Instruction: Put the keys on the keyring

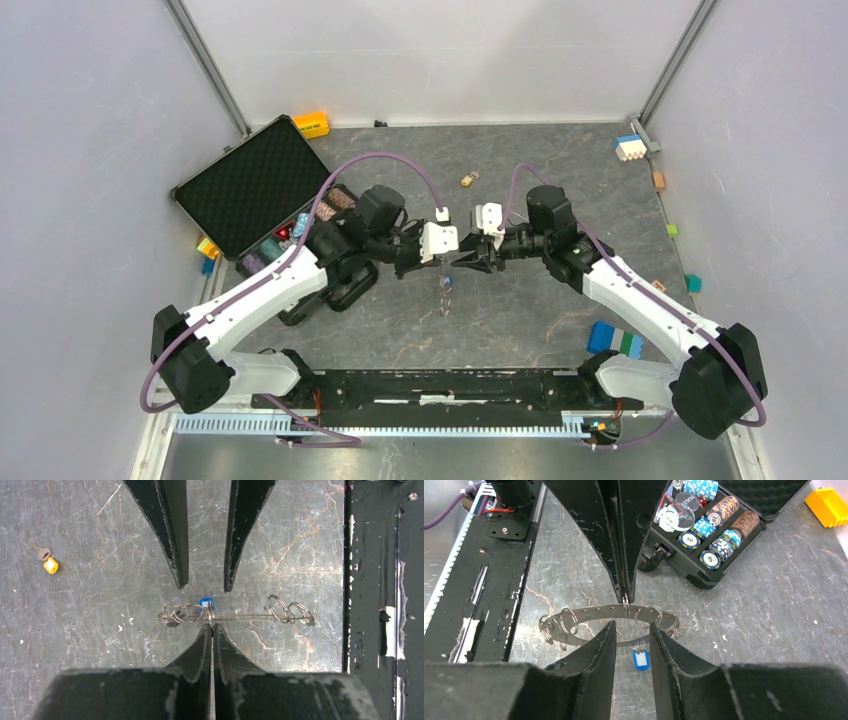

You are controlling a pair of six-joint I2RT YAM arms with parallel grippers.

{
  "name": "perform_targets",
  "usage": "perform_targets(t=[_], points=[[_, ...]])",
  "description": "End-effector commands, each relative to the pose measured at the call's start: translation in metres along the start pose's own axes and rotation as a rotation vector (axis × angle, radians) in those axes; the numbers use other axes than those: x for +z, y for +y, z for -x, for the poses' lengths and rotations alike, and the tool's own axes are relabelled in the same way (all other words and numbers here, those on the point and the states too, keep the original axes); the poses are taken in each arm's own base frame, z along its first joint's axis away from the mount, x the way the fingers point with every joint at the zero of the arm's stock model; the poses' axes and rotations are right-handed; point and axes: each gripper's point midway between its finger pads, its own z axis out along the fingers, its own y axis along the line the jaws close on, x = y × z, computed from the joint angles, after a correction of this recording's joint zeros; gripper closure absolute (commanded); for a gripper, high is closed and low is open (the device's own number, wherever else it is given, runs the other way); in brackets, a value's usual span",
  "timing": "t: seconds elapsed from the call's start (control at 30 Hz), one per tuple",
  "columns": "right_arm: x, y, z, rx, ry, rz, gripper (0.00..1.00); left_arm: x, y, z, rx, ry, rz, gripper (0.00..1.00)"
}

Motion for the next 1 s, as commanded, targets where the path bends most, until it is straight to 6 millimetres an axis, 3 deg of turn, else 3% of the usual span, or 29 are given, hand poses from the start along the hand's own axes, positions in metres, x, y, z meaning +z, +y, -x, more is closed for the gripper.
perform_targets(t=[0.0, 0.57, 0.7, 0.87, 0.97], points=[[0.003, 0.001, 0.021, -0.031, -0.075, 0.031, 0.65, -0.005, 0.009, 0.023, 0.033, -0.045, 0.03, 0.98], [0.01, 0.01, 0.012, 0.018, -0.1, 0.083, 0.73, -0.004, -0.006, 0.03, 0.022, -0.12, -0.03, 0.98], [0.011, 0.009, 0.012, 0.024, -0.103, 0.085, 0.8, -0.004, -0.007, 0.03, 0.022, -0.12, -0.031, 0.98], [0.011, 0.006, 0.012, 0.028, -0.1, 0.067, 1.0, -0.004, -0.007, 0.031, 0.026, -0.128, -0.028, 0.98], [0.009, 0.001, 0.016, 0.013, -0.104, 0.035, 1.0, -0.009, -0.005, 0.032, 0.046, -0.135, -0.007, 0.97]])
